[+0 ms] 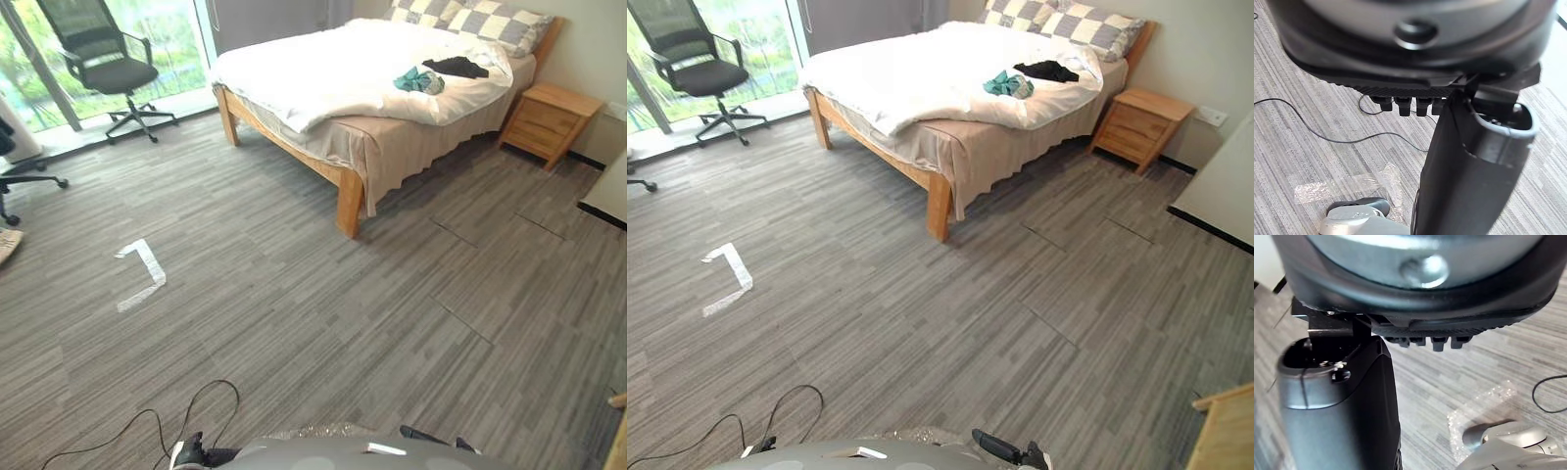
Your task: Tidy up the quilt and then pick up the clothes from the bed and put them into the laundry hamper
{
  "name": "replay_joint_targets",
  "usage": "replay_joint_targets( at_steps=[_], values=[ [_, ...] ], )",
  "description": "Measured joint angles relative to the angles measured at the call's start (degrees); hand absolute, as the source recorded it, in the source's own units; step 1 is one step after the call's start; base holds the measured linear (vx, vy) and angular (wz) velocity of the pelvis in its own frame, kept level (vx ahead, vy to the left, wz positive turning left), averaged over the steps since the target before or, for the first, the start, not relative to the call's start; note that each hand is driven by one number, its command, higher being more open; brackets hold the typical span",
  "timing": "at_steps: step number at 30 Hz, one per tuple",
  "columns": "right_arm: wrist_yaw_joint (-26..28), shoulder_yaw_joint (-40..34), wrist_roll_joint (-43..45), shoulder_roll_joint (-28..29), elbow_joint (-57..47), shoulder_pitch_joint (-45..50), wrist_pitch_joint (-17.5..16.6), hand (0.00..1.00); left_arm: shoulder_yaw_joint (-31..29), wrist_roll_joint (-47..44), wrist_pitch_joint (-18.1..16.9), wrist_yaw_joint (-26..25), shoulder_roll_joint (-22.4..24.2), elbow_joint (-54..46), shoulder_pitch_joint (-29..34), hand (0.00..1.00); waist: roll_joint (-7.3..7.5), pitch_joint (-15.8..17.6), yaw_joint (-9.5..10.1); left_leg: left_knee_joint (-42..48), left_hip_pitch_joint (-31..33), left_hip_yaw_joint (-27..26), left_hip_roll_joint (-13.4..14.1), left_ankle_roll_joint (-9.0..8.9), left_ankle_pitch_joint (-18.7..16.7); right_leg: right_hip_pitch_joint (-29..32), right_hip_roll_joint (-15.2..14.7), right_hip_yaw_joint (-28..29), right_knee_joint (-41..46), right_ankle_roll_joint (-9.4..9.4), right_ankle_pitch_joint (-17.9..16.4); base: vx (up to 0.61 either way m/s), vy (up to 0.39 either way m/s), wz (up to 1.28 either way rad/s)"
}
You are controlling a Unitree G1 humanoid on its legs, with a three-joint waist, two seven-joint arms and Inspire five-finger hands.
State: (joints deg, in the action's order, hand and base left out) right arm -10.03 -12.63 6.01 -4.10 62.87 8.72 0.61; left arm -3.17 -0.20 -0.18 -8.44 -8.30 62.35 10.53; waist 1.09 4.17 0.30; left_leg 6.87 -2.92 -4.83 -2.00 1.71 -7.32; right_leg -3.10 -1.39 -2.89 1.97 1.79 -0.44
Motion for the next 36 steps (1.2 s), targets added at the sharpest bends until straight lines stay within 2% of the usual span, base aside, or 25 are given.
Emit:
replay_joint_targets(
  at_steps=[2, 7, 15, 21, 23, 25, 26, 27, 29, 30, 31, 32, 33, 34, 36],
  values=[
    [0.0, -1.08, -0.04, 0.21, 0.7, 0.09, 0.02, 1.0, 0.05, -0.02, 0.02, -0.14, 0.23, 1.57, -0.99, 1.0, 0.1, 1.38, -0.36, -4.09, -3.4, -0.08, -0.74, -0.21, 1.93, -2.59, -0.64, -0.62, -1.97, 0.03, 0.9, 0.05, 0.057, 0.08],
    [-0.04, -1.61, -0.73, 0.26, 1.65, -0.23, -0.02, 1.0, 0.43, 0.34, 0.01, 0.15, 0.58, 2.37, -1.56, 1.0, 0.21, 2.25, -0.45, -9.39, -8.18, 0.24, -1.6, 0.48, 4.28, -5.73, -1.22, -1.73, -3.69, 0.22, 1.0, 0.08, 0.072, 0.09],
    [-0.35, -1.4, -4.03, 0.32, 1.69, -0.93, 0.01, 1.0, 0.64, 1.25, 0.02, 0.22, 0.44, 2.39, -1.78, 1.0, 0.38, 2.83, -0.51, -11.22, -9.69, 0.04, -1.78, 0.28, 4.55, -6.4, -1.29, -1.82, -4.13, 1.0, 0.65, 0.0, 0.003, -0.01],
    [-0.56, -0.67, -5.59, 0.24, 1.44, -1.11, -0.02, 1.0, 4.84, 2.87, -0.03, -0.33, -0.69, 2.39, -3.51, 1.0, 1.03, 4.17, -0.54, -11.92, -8.61, -0.34, -1.77, 0.04, 4.74, -4.53, -1.27, -1.74, -3.65, 0.8, 0.02, -0.08, -0.032, -0.02],
    [-0.56, -0.32, -5.57, 0.12, 1.37, -1.64, -0.03, 1.0, 5.63, 2.86, -0.04, -0.43, -0.95, 2.31, -4.74, 1.0, 0.85, 4.36, -0.64, -11.9, -7.05, -1.21, -1.59, 0.07, 4.59, -0.5, -1.34, -1.38, 1.17, 0.55, -2.0, -0.07, -0.032, -0.14],
    [-0.7, -0.38, -4.93, 0.51, 1.28, -2.65, -0.06, 1.0, 6.65, 2.8, -0.06, -1.12, -1.64, 2.29, -6.17, 1.0, 1.63, 5.32, -0.73, -11.89, -5.69, -2.82, -1.71, 0.61, 4.18, 4.47, -1.95, -0.8, 8.19, 1.1, -5.35, -0.02, -0.03, -0.2],
    [-0.84, -0.76, -4.22, 0.87, 1.24, -2.86, -0.07, 1.0, 7.08, 2.79, -0.05, -1.54, -2.26, 2.29, -6.89, 1.0, 2.1, 6.19, -1.23, -11.85, -5.71, -3.49, -1.78, 0.67, 3.97, 6.53, -2.38, -0.66, 12.46, 2.85, -7.17, 0.06, -0.04, -0.26],
    [-0.85, -1.48, -3.0, 1.0, 0.85, -3.34, -0.06, 1.0, 7.87, 2.78, 0.02, -1.65, -2.53, 2.34, -7.15, 1.0, 1.94, 7.2, -1.88, -11.88, -6.35, -4.18, -1.51, 0.82, 3.55, 8.69, -2.69, -1.45, 17.15, 3.91, -7.57, 0.07, -0.036, -0.29],
    [-0.93, -2.98, -2.0, 1.16, -0.29, -3.48, -0.11, 1.0, 8.05, 2.79, 0.28, -1.64, -2.29, 2.45, -7.43, 1.0, 0.88, 8.69, -2.79, -11.65, -8.31, -5.58, -0.37, 0.76, 2.59, 12.57, -2.83, -4.16, 26.2, 3.47, -8.26, 0.1, -0.006, -0.37],
    [-1.08, -3.57, -0.04, 1.28, -0.46, -3.5, -0.17, 1.0, 8.02, 2.8, 0.3, -1.64, -1.99, 2.47, -7.51, 1.0, 0.22, 9.05, -3.37, -10.83, -9.04, -6.43, 0.39, 0.41, 1.31, 14.3, -3.69, -6.9, 29.36, 1.29, -9.6, 0.18, 0.015, -0.44],
    [-1.1, -3.92, 1.56, 1.34, -0.46, -3.48, -0.26, 1.0, 7.98, 2.81, 0.32, -1.64, -1.81, 2.47, -7.64, 1.0, -0.01, 9.16, -3.66, -9.95, -9.58, -7.25, 1.34, -0.32, 0.65, 15.09, -3.82, -8.28, 29.25, 0.16, -10.27, 0.19, 0.01, -0.38],
    [-1.11, -4.25, 2.29, 1.38, -0.5, -3.43, -0.34, 1.0, 7.94, 2.8, 0.32, -1.6, -1.65, 2.47, -7.85, 1.0, -0.24, 9.11, -3.91, -9.25, -9.65, -7.64, 2.18, -0.93, -0.18, 15.64, -3.63, -8.97, 28.17, -0.15, -10.43, 0.23, -0.021, -0.38],
    [-1.28, -4.91, 4.01, 1.5, -0.64, -3.48, -0.67, 1.0, 7.96, 2.83, 0.21, -1.29, -1.38, 2.46, -9.16, 1.0, -0.88, 9.31, -4.6, -7.84, -9.62, -8.59, 4.91, -2.63, -1.73, 17.09, -2.38, -9.93, 22.42, -0.11, -9.99, 0.29, -0.068, -0.29],
    [-1.46, -4.91, 4.08, 1.47, -0.75, -3.6, -0.88, 1.0, 7.96, 2.84, 0.16, -1.24, -1.28, 2.46, -9.8, 1.0, -1.16, 9.45, -4.96, -7.74, -9.66, -8.97, 6.06, -3.27, -2.13, 17.98, -1.86, -9.96, 19.48, 0.51, -9.53, 0.4, -0.133, -0.33],
    [-1.98, -4.92, 4.59, 1.52, -1.03, -3.8, -1.46, 1.0, 7.97, 2.93, -0.24, -0.86, -0.28, 2.55, -12.44, 1.0, -1.81, 9.89, -6.24, -7.73, -10.23, -10.63, 9.59, -6.11, -3.85, 22.17, -1.25, -9.53, 5.82, 2.05, -2.59, 0.46, -0.193, -0.32]
  ],
)
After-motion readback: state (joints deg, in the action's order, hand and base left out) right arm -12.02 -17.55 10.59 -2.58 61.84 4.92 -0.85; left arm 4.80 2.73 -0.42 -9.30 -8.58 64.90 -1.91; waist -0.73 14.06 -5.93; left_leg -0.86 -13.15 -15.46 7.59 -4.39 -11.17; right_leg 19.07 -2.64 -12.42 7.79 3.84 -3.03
